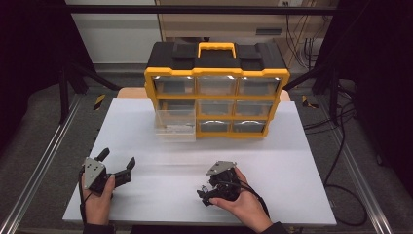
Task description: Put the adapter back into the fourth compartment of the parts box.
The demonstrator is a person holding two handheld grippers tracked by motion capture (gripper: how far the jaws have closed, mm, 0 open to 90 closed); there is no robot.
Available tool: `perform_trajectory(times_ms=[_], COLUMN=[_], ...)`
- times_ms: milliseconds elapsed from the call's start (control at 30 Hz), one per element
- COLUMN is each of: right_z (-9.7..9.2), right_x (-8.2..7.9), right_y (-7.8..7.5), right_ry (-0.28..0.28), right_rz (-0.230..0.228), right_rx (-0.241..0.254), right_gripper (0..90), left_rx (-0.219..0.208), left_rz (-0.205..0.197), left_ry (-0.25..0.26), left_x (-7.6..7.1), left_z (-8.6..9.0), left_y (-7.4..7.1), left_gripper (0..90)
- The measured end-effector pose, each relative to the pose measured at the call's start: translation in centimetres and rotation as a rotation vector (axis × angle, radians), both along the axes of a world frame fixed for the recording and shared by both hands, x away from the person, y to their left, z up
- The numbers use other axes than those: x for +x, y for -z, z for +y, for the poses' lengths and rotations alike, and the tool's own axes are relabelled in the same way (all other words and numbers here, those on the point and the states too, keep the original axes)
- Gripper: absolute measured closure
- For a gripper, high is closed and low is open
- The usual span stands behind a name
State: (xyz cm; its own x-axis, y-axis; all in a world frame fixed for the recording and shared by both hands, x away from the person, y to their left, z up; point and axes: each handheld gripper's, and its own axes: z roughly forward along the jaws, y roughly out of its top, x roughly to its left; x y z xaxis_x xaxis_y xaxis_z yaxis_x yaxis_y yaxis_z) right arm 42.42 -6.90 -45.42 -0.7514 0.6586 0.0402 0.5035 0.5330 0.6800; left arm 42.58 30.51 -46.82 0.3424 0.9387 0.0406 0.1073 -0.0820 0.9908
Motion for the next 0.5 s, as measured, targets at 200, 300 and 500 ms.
perform_trajectory(times_ms=[200, 300, 500], right_z=[0.2, 0.1, 0.1], right_x=[0.5, 1.0, 1.2], right_y=[-0.3, -0.3, -0.2], right_ry=[0.021, 0.03, 0.038], right_rz=[0.024, 0.033, 0.075], right_rx=[-0.002, 0.001, 0.017], right_gripper=[22.4, 27.2, 43.3], left_rx=[0.0, -0.001, -0.003], left_rz=[0.0, 0.001, 0.001], left_ry=[0.003, 0.004, 0.004], left_x=[0.0, 0.1, 0.1], left_z=[0.0, 0.0, 0.1], left_y=[0.0, 0.0, 0.0], left_gripper=[1.6, 1.6, 1.6])
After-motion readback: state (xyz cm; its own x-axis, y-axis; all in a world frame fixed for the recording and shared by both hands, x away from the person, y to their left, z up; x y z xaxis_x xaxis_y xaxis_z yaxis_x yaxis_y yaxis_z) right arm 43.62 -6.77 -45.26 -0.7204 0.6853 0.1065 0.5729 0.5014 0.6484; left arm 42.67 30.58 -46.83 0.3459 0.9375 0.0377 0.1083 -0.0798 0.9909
